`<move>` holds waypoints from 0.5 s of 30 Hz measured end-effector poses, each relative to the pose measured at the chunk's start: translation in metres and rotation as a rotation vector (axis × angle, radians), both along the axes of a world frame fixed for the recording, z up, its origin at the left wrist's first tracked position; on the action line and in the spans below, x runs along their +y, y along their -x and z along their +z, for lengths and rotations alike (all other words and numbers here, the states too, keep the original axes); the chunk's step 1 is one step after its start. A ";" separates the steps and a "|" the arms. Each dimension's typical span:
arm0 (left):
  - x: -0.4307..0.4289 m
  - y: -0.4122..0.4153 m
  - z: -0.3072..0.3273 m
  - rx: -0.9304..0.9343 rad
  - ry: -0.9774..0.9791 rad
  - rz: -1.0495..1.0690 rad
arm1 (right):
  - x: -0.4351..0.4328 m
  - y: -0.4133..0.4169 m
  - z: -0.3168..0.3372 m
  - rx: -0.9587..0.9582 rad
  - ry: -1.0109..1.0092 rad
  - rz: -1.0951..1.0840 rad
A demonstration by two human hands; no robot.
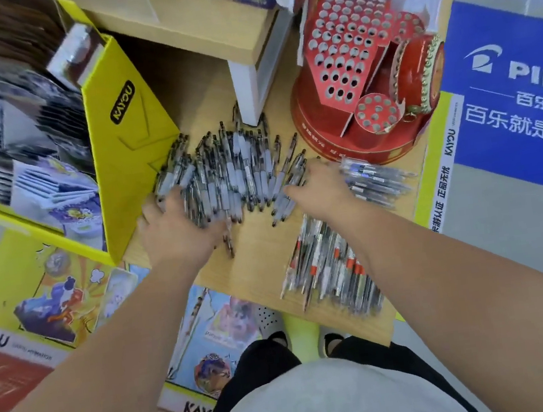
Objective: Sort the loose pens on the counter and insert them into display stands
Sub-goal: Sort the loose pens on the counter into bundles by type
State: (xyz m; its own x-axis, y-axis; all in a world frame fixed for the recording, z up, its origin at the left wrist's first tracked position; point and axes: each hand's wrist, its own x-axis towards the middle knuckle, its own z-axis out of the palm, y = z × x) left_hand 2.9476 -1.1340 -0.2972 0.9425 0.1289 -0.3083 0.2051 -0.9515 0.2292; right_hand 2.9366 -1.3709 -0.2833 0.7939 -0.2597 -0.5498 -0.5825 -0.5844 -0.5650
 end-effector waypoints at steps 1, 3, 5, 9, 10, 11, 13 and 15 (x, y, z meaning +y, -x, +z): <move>0.006 -0.003 -0.003 0.062 -0.028 -0.011 | 0.004 -0.005 -0.003 0.013 0.006 -0.018; 0.015 -0.005 -0.010 0.148 -0.079 -0.044 | 0.010 -0.012 -0.005 0.032 0.010 -0.019; 0.025 -0.003 -0.019 0.154 -0.112 -0.083 | 0.015 -0.019 -0.003 0.044 0.024 0.027; 0.040 -0.003 -0.034 0.052 -0.074 -0.124 | 0.028 -0.029 -0.004 0.056 0.028 0.050; 0.042 -0.006 -0.035 0.025 -0.062 -0.136 | 0.031 -0.029 -0.006 0.063 0.020 0.045; 0.042 -0.008 -0.037 0.008 -0.053 -0.149 | 0.032 -0.028 -0.007 0.068 0.021 0.046; 0.046 -0.018 -0.039 0.003 -0.041 -0.165 | 0.036 -0.028 -0.010 0.069 0.025 0.047; 0.051 -0.028 -0.041 0.001 -0.030 -0.185 | 0.042 -0.029 -0.012 0.065 -0.001 0.049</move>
